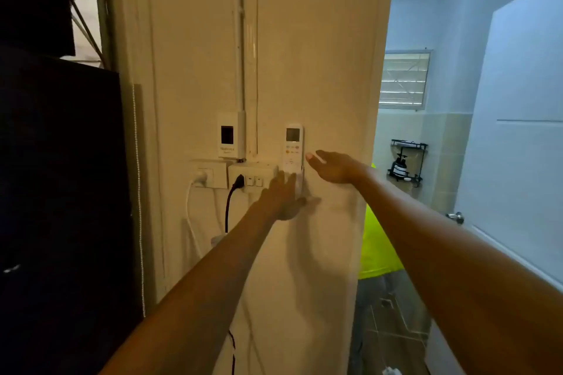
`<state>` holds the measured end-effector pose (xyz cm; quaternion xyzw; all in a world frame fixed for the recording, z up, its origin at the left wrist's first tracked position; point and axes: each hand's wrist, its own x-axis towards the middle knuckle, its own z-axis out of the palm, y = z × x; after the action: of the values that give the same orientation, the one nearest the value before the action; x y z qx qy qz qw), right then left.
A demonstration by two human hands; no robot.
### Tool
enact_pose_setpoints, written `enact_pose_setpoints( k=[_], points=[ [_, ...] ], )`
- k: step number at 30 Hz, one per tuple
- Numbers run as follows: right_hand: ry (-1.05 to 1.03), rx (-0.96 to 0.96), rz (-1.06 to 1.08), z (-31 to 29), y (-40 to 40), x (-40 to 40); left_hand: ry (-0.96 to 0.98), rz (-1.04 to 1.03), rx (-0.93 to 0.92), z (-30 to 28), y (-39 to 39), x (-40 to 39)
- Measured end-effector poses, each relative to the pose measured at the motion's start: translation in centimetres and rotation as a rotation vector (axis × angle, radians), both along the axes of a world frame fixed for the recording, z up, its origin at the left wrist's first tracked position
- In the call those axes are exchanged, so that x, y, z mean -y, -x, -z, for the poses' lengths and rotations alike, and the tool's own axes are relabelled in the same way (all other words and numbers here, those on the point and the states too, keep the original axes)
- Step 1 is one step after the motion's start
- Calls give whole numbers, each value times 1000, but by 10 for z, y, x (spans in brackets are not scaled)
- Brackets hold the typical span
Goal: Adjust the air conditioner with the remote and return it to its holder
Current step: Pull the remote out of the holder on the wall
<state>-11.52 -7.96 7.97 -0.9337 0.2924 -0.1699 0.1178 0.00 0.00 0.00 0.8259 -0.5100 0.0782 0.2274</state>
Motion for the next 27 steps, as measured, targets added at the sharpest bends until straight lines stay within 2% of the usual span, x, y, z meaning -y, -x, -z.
enact_pose_setpoints(
  k=[5, 8, 15, 20, 27],
  points=[
    [-73, 246, -95, -20, -29, 28, 243, -50, 159, 33, 8, 30],
    [-193, 373, -124, -20, -41, 36, 331, -116, 202, 44, -3, 42],
    [-360, 557, -154, -23, -63, 65, 442, -193, 156, 54, -20, 70],
    [-413, 574, -212, -33, -72, 73, 621, -201, 88, 65, -27, 88],
    [-339, 706, -105, -16, -94, 76, 702, -197, 47, 74, -26, 96]
  ],
)
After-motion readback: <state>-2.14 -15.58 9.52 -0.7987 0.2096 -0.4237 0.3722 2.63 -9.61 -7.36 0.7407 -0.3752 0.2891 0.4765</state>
